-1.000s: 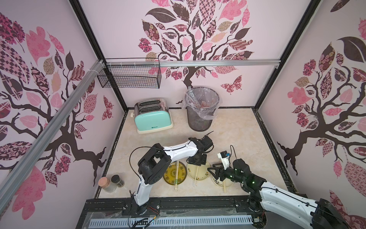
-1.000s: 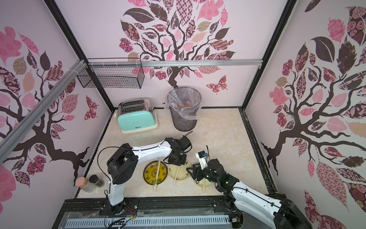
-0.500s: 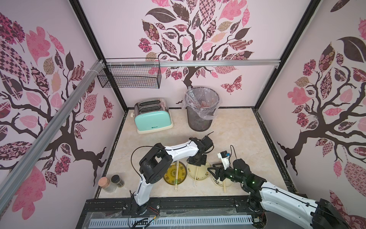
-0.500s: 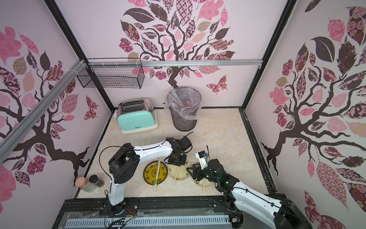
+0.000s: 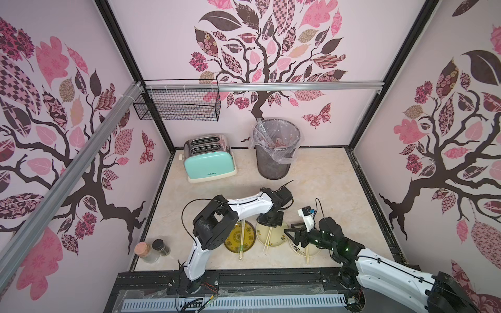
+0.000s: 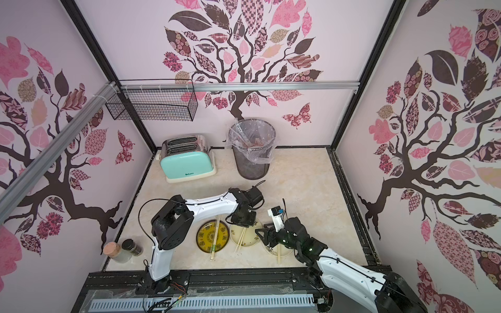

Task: Remove the packaging of disposable chopsticks
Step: Place the disposable chopsticks on the plate.

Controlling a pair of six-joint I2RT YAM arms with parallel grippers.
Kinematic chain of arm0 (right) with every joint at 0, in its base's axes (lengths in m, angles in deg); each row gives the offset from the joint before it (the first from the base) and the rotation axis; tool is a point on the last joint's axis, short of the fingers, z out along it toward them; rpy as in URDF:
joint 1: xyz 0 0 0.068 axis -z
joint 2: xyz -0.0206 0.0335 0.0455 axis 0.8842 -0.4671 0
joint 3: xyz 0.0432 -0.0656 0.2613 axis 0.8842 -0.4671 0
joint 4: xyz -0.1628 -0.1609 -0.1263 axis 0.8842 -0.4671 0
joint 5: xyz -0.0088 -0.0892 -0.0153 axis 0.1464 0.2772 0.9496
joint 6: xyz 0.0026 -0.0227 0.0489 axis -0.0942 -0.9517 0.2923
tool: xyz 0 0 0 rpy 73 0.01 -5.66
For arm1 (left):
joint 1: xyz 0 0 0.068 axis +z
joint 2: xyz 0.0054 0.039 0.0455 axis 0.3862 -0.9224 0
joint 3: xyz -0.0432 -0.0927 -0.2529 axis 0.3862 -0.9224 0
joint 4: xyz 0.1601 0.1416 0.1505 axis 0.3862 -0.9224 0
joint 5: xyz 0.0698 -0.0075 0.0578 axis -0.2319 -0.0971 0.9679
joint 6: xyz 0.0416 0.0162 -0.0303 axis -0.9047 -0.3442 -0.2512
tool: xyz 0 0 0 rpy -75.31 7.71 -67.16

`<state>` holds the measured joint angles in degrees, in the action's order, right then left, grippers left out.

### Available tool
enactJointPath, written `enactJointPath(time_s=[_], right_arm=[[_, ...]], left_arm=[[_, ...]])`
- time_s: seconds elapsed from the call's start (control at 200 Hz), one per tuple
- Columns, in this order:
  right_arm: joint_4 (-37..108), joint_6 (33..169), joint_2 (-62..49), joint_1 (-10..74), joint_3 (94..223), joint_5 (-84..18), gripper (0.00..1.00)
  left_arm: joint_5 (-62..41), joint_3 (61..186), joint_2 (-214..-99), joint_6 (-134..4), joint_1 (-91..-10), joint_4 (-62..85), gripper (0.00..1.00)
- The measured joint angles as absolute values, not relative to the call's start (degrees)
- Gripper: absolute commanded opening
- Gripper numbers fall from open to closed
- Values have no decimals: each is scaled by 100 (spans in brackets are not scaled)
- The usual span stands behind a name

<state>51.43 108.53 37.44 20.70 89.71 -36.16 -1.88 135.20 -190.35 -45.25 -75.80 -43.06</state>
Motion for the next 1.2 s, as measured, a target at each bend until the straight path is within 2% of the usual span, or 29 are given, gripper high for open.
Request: enactJointPath(time_s=[0.64,1.065,1.196], right_arm=[[5141,10853,3747,2070,8971,-3614,63],[5143,10855,3747,2070,8971,-3614,63],[5143,10853,3742,2070,8971,-3614,63]], left_arm=[[-188,13557,-19033,-4552,-7580,-4345,28],[-190,13458,-18788,-4512,-7589,-4356,27],[-190,13367,-18664,-4497,-7604,-4367,30]])
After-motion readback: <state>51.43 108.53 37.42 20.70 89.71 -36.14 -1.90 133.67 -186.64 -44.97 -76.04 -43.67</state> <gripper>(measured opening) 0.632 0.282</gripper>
